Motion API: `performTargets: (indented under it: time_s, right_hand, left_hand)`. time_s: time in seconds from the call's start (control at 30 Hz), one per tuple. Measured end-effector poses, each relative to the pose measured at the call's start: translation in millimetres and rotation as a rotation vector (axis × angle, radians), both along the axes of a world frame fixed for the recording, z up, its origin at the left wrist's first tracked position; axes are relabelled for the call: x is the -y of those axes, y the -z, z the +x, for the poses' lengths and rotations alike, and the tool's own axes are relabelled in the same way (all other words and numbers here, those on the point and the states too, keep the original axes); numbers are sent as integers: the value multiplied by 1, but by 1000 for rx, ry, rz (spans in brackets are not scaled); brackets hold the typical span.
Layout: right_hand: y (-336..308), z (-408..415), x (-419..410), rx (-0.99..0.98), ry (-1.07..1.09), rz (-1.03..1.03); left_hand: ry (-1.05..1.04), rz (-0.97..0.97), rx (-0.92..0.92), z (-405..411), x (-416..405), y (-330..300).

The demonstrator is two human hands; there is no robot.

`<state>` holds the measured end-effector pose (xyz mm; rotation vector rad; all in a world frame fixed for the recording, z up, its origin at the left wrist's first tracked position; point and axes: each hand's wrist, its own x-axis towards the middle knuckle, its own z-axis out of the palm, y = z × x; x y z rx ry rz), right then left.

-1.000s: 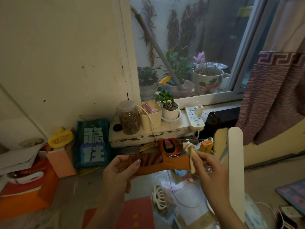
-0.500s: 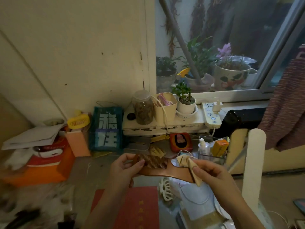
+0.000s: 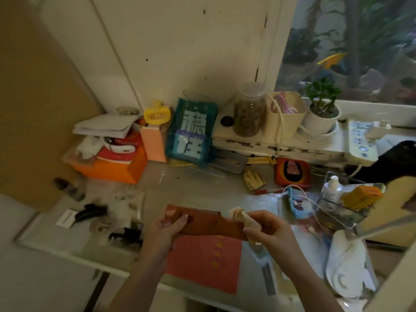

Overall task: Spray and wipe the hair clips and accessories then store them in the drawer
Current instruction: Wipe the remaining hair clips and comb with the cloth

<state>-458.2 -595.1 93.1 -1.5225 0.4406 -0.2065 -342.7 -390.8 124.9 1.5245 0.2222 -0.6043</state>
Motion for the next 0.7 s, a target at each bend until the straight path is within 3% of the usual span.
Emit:
performTargets:
  time_s: [0.37, 0.7]
  right_hand:
    - [46, 36, -64, -138, -65, -117]
    - [87, 128, -154, -287, 189, -155]
  left_hand:
    - [-171, -40, -147, 26, -62, 39]
    - [201, 184, -32, 172, -116, 84]
